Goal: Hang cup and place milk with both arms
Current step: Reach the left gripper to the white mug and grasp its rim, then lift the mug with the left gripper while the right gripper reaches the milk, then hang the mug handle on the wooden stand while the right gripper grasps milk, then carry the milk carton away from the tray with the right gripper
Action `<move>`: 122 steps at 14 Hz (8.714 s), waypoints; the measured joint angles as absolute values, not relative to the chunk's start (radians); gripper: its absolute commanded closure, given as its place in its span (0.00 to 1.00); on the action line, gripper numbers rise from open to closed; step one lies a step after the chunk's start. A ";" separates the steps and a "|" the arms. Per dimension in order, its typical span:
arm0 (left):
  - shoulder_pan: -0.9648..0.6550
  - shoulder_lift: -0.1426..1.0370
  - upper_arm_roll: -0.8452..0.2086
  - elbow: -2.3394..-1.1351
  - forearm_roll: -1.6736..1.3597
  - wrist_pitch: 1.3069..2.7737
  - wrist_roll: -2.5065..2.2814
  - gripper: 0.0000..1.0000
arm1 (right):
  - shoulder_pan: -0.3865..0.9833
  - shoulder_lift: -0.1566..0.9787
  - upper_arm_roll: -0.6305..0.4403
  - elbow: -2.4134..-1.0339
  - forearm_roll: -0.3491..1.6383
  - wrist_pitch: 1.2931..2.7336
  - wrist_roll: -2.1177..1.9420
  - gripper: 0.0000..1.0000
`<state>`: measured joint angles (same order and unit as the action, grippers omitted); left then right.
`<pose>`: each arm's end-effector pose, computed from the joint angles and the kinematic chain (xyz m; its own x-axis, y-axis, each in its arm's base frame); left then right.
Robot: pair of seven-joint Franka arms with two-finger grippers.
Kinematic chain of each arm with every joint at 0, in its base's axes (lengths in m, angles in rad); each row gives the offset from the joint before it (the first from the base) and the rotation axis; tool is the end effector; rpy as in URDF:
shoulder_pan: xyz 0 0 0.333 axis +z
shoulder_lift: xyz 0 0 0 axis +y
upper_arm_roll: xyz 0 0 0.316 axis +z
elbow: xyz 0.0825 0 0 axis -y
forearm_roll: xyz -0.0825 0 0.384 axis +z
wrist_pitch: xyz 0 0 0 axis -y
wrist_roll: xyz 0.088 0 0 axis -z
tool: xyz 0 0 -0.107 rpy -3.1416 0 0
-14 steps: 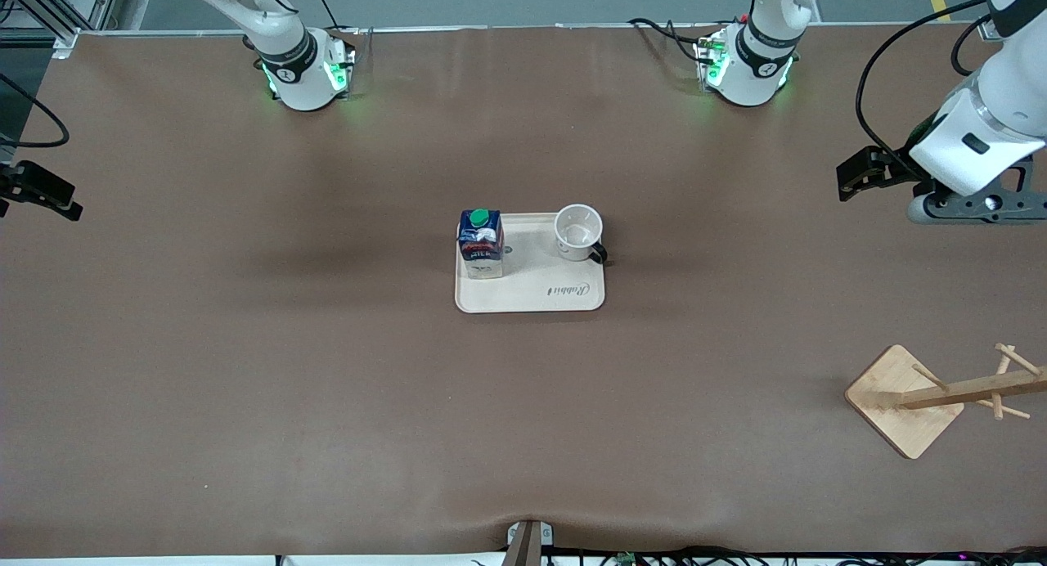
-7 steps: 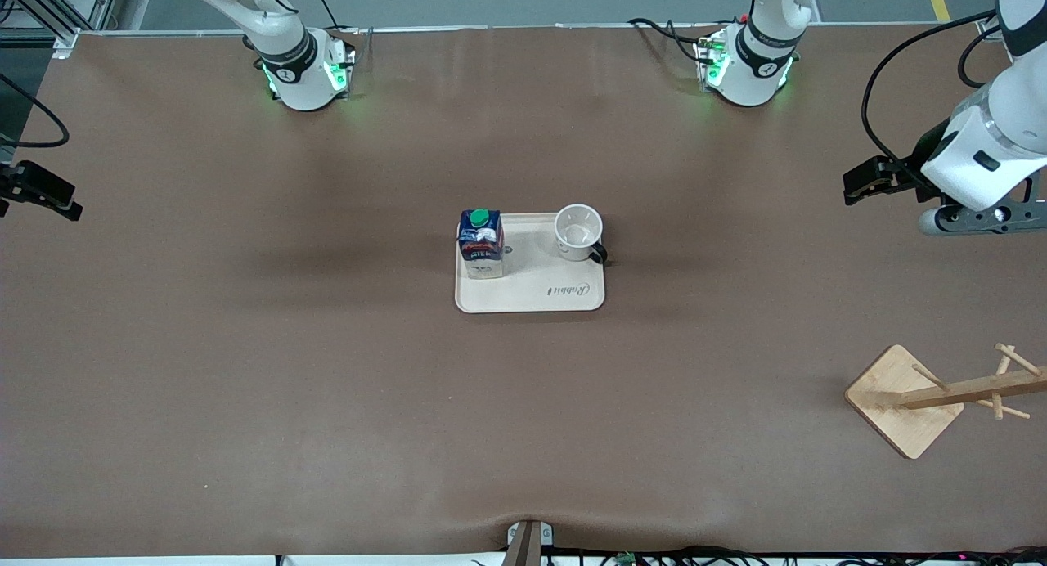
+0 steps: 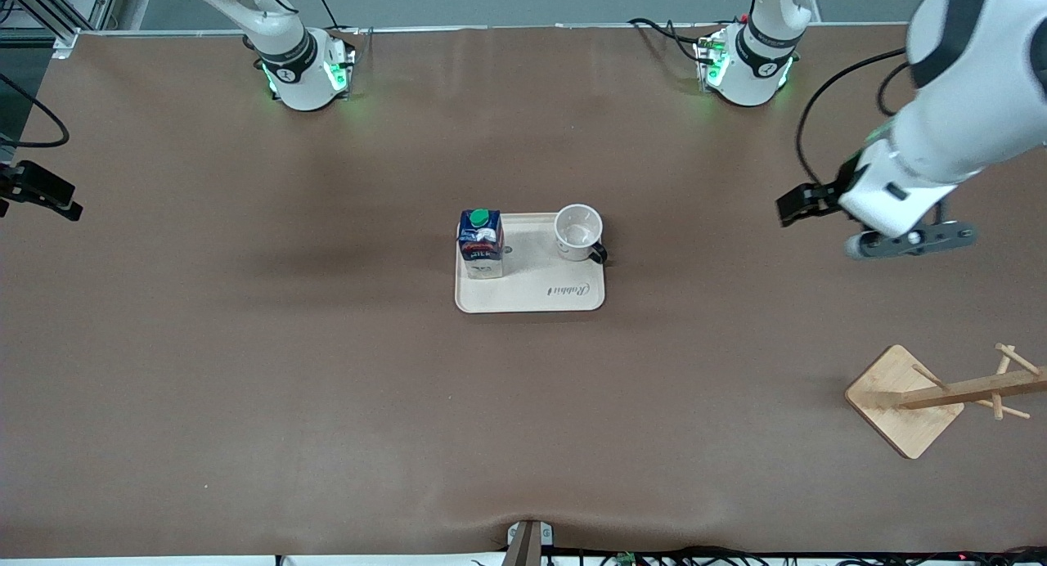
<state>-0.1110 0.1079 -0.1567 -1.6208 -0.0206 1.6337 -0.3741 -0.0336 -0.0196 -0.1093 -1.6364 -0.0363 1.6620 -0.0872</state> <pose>0.5651 -0.1529 0.5453 0.9890 0.1080 -0.1007 0.1086 -0.9941 0.0004 0.5502 -0.0834 0.6124 0.9977 -0.0524 0.0419 -0.0540 -0.9978 0.0379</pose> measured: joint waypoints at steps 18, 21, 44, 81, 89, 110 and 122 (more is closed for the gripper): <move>-0.275 0.264 -0.403 -2.029 -0.018 2.206 -1.063 0.05 | -0.034 -0.019 -0.108 -1.636 -0.036 1.662 -0.087 0.00; -0.302 0.269 -0.403 -2.075 -0.018 2.236 -1.100 0.24 | -0.034 -0.019 -0.108 -1.636 -0.036 1.663 -0.087 0.00; -0.344 0.333 -0.397 -1.976 0.191 2.287 -1.260 1.00 | -0.042 0.134 -0.096 -1.626 0.078 1.630 -0.009 0.00; 0.441 0.291 -0.374 -1.550 0.193 1.923 0.347 1.00 | 0.768 0.432 -0.076 -1.557 0.073 1.881 0.922 0.00; 0.468 0.324 -0.368 -1.532 0.248 1.962 0.409 1.00 | 0.807 0.474 -0.076 -1.557 0.073 1.953 0.979 0.00; 0.525 0.350 -0.388 -1.456 0.132 1.860 0.441 0.00 | 0.728 0.464 -0.102 -1.427 -0.004 1.733 1.027 1.00; 0.523 0.193 -0.479 -1.412 0.042 1.511 0.252 0.00 | 0.063 0.339 -0.125 -1.442 -0.030 1.540 0.298 1.00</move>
<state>0.5229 0.1927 -0.4791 -1.4124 0.0416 1.5112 0.2525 0.0634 0.3389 -0.1251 -1.4422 -0.0305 1.5403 0.2977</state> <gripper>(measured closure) 0.000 0.502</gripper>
